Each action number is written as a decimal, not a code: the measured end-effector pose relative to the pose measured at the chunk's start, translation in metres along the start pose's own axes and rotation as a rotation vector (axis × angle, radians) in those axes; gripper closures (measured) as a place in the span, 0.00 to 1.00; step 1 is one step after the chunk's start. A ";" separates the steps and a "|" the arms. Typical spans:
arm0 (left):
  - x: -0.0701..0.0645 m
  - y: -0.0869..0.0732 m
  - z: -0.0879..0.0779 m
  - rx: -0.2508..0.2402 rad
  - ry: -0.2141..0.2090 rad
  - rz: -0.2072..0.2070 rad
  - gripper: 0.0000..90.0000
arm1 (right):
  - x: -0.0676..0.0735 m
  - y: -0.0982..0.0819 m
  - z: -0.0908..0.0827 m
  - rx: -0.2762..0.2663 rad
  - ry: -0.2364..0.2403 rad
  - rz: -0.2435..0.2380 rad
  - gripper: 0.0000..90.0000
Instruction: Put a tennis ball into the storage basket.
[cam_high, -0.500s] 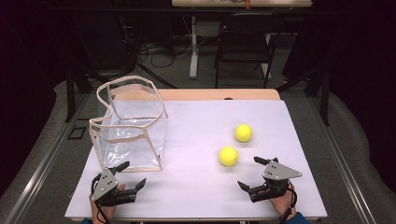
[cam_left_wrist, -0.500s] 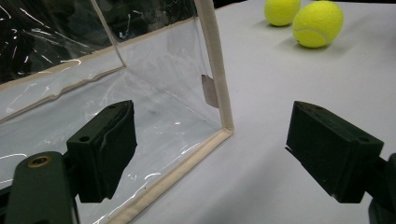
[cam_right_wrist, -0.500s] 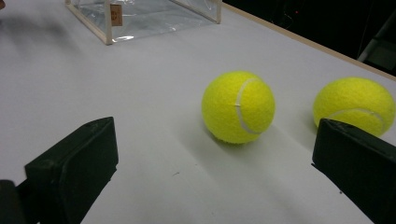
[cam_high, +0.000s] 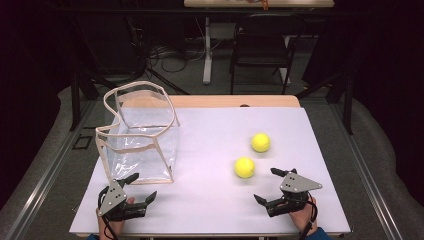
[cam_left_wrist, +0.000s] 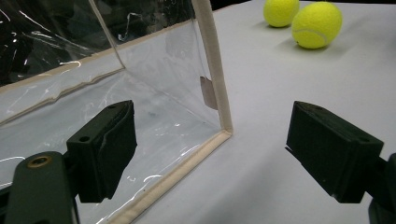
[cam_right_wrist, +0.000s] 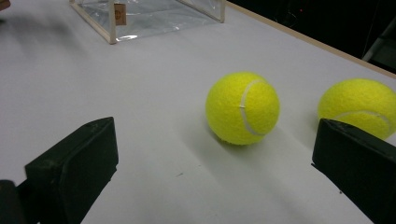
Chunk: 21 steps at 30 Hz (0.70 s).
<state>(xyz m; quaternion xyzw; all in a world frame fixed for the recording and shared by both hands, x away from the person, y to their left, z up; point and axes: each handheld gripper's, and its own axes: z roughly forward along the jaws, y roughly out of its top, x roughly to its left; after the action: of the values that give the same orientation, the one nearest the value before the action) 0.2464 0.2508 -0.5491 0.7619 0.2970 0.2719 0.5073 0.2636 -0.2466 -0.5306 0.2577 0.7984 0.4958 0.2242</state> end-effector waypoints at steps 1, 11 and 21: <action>0.000 0.000 0.000 0.000 0.000 0.000 0.18 | 0.000 0.000 0.000 0.000 -0.001 0.000 0.00; 0.000 0.000 0.000 -0.002 -0.002 -0.002 0.18 | -0.001 0.007 0.000 0.006 -0.016 0.005 0.00; 0.000 0.000 0.001 0.002 -0.002 0.002 0.18 | -0.006 0.017 0.001 0.030 -0.026 0.014 0.00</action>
<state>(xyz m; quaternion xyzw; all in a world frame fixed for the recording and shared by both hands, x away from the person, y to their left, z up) 0.2470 0.2504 -0.5494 0.7629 0.2962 0.2712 0.5066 0.2720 -0.2431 -0.5151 0.2731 0.8011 0.4818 0.2270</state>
